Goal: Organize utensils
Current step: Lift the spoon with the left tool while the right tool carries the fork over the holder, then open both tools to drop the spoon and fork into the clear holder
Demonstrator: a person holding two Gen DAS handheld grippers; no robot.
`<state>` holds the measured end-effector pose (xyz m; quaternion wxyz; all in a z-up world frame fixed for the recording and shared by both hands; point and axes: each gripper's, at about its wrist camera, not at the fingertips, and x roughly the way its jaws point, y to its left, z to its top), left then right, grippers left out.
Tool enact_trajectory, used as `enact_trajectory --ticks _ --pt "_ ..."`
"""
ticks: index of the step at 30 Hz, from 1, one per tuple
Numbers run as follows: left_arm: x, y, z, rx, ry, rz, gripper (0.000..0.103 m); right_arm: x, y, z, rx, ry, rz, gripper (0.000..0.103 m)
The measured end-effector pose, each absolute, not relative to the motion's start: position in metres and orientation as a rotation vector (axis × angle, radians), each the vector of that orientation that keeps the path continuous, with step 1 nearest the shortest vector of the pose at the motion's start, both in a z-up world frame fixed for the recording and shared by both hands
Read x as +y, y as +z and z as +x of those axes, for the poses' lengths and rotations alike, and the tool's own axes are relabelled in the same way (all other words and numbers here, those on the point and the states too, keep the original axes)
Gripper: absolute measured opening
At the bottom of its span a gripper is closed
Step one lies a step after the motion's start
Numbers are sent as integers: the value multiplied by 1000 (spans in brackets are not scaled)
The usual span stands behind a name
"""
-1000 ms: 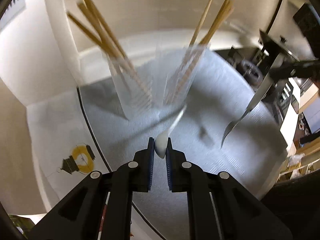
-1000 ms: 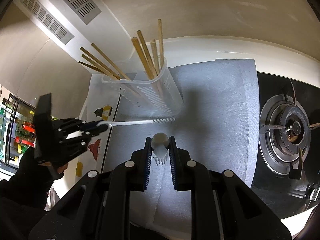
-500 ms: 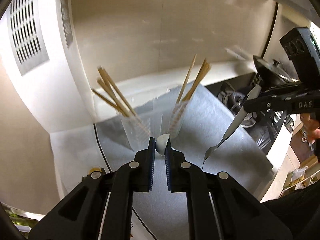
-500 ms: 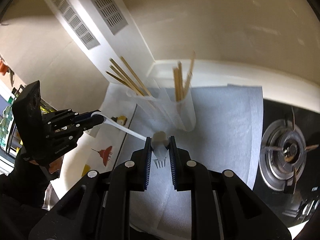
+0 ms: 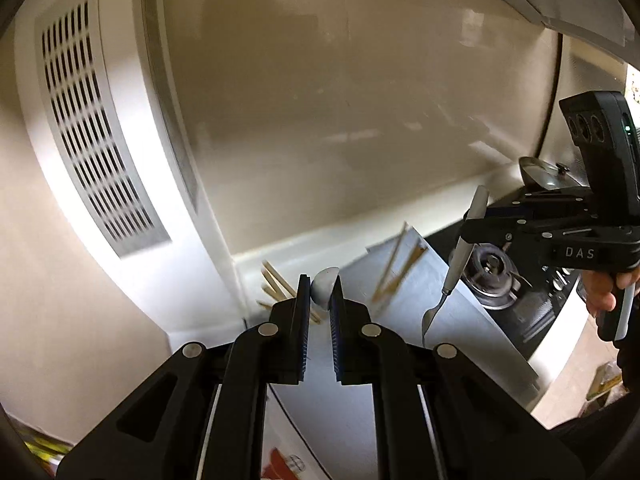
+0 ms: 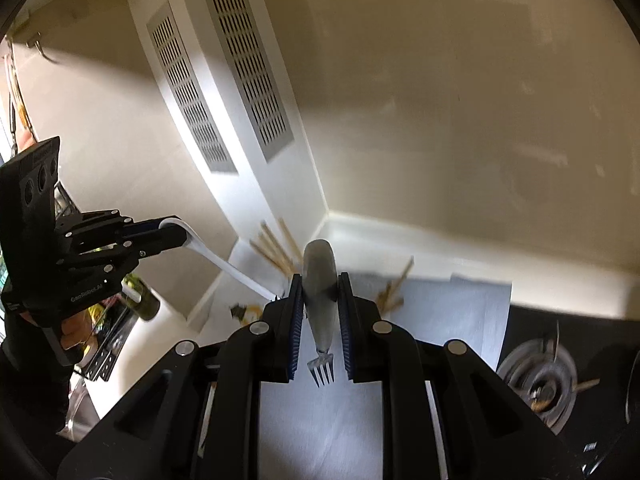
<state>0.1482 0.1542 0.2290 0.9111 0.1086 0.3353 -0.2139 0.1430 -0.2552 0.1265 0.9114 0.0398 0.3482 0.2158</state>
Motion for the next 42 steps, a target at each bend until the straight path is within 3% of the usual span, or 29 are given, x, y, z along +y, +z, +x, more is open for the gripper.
enact_trajectory --ticks 13,29,31,32,34,35,42 --pt "150 236 194 682 -390 244 9 -237 145 195 624 361 38 17" --pt "136 161 224 772 -325 271 9 -223 82 226 701 299 4 17" --pt "137 157 224 755 -310 272 10 -221 76 225 712 310 -1 22" --pt "139 155 225 760 -297 270 14 -220 74 222 710 311 -13 26" --pt "144 153 224 776 -276 241 59 -221 72 216 696 309 -25 49" --pt "148 155 220 758 -259 217 86 -222 72 211 685 311 -27 51" --pt "162 157 200 733 -199 169 89 -227 76 187 651 275 -30 71"
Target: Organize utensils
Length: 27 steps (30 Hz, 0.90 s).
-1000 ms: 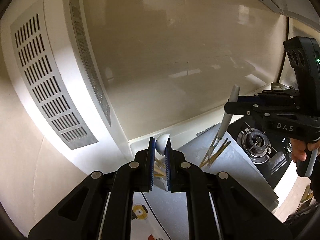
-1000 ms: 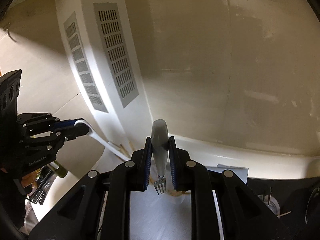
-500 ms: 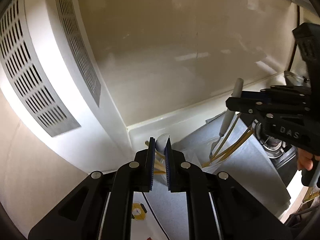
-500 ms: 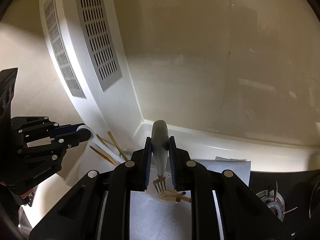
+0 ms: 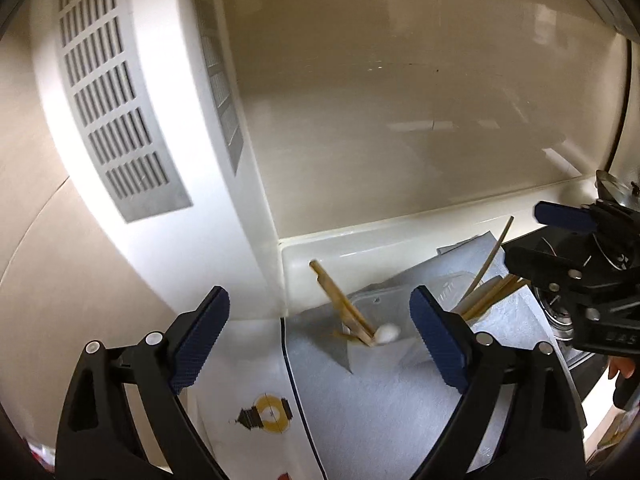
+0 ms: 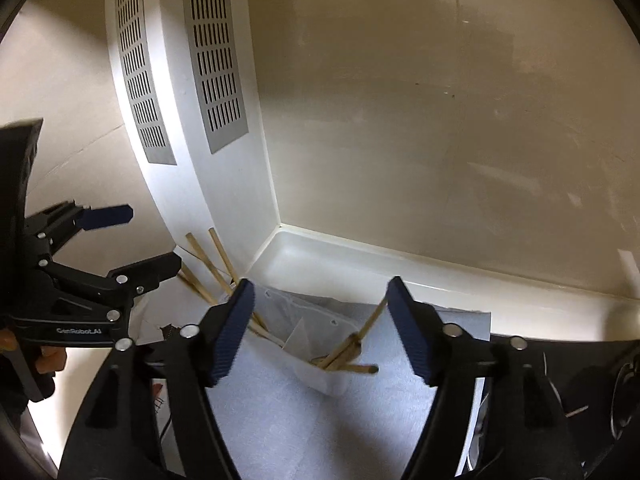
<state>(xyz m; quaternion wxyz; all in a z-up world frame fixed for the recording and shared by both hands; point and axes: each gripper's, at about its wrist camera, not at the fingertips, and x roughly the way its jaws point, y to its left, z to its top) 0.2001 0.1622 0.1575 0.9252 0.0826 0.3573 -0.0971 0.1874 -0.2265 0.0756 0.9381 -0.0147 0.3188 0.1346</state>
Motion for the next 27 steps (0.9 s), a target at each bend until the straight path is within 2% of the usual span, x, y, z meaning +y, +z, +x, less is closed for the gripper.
enact_trajectory --ticks 6,9,19,27 --pt "167 153 179 747 -145 106 96 -227 74 156 645 240 -10 82" --pt "166 141 166 753 -112 91 96 -223 60 143 673 221 -12 85" --pt "168 105 143 809 -60 45 96 -223 13 139 777 144 -2 86" --pt "167 104 135 806 -46 46 96 -220 7 128 795 153 -11 86"
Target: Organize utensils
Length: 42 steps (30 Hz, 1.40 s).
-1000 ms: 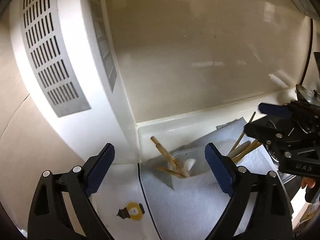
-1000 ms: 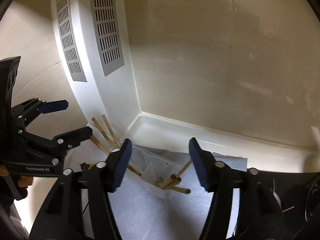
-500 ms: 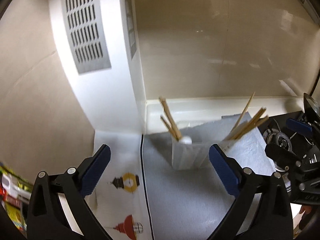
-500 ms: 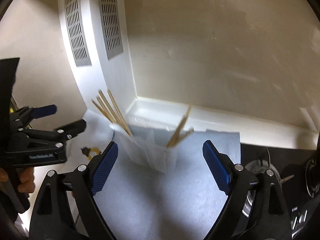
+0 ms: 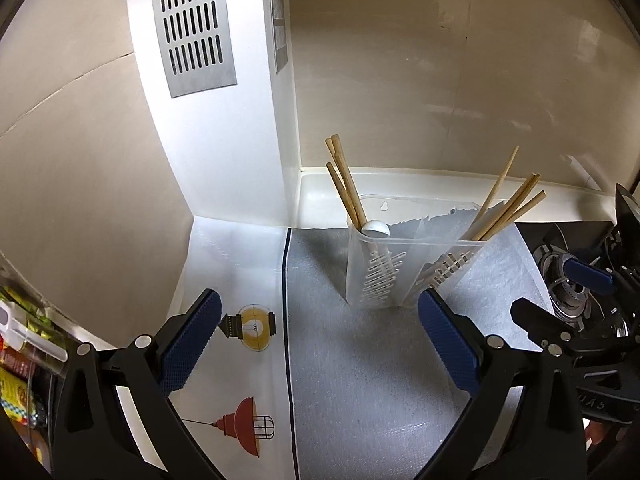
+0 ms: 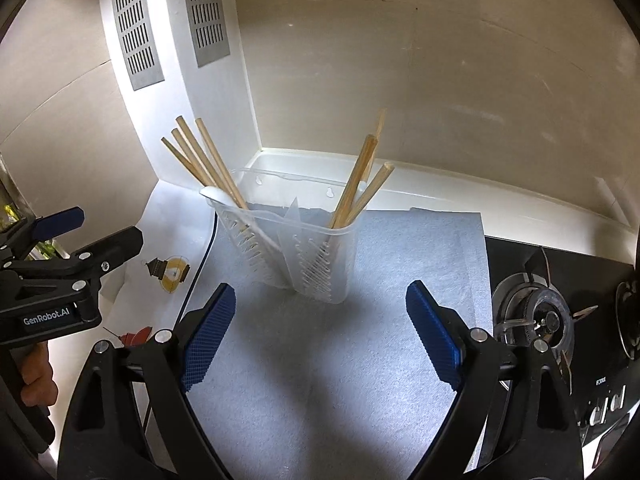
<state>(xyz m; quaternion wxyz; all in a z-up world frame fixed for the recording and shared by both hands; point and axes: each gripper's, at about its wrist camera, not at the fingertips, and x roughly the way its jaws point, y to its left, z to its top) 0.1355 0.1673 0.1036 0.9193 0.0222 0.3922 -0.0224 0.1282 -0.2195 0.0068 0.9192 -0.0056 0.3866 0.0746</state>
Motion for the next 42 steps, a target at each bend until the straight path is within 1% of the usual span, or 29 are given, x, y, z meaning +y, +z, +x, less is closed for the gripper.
enact_trajectory --ticks 42 --pt "168 103 127 817 -9 53 96 -218 8 120 801 158 -7 86"
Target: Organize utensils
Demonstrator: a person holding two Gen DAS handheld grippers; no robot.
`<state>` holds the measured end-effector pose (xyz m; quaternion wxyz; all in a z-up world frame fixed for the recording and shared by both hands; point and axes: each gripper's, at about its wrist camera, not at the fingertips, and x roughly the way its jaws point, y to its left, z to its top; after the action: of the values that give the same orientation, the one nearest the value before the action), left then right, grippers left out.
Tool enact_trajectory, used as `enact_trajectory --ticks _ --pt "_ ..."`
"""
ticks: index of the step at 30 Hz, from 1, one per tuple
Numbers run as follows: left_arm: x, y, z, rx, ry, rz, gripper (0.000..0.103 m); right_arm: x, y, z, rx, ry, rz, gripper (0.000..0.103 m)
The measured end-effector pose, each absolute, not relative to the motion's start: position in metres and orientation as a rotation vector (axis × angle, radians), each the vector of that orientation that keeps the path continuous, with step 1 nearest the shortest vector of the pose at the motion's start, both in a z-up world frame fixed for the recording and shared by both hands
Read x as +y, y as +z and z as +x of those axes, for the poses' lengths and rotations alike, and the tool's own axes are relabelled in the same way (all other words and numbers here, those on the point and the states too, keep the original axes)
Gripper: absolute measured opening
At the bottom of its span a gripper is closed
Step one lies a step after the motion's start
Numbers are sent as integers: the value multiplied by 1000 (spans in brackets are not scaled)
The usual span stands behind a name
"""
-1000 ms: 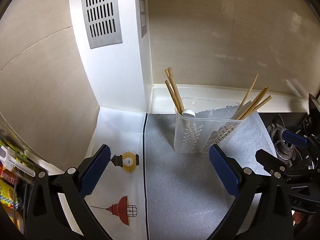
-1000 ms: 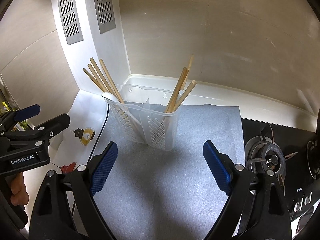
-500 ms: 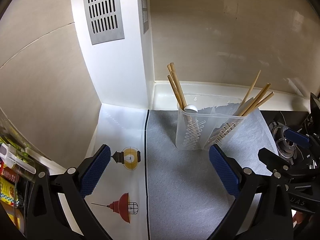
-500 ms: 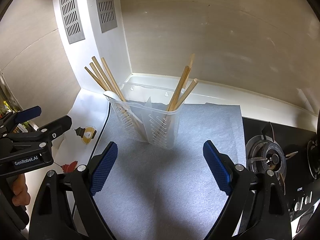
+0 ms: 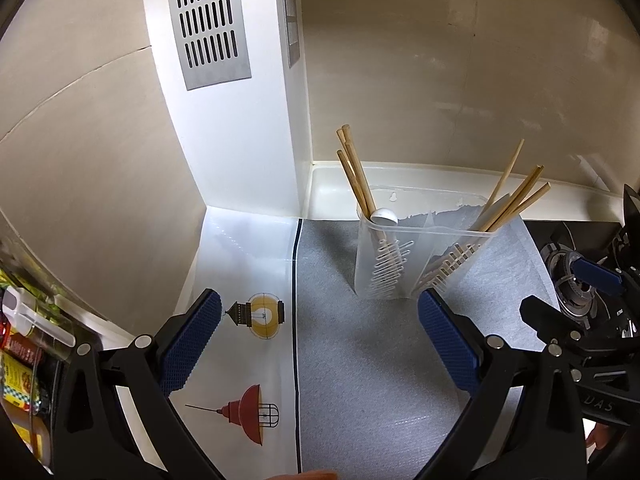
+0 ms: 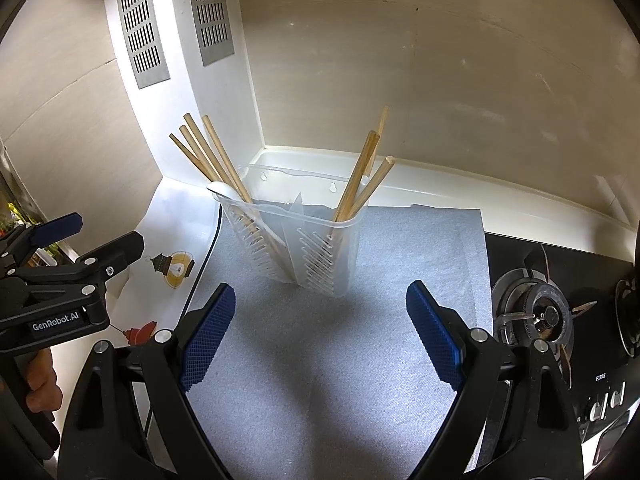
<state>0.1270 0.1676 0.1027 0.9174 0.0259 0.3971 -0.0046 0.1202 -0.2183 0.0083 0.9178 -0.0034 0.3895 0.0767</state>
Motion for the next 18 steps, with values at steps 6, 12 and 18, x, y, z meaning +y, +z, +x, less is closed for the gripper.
enact_trajectory --ticks 6,12,18 --pt "166 102 128 817 -6 63 96 -218 7 120 806 157 -7 86" --pt "165 101 128 818 -5 67 96 -218 8 120 804 159 -7 86" --pt "166 100 130 833 -3 50 96 -218 7 121 810 158 0 86"
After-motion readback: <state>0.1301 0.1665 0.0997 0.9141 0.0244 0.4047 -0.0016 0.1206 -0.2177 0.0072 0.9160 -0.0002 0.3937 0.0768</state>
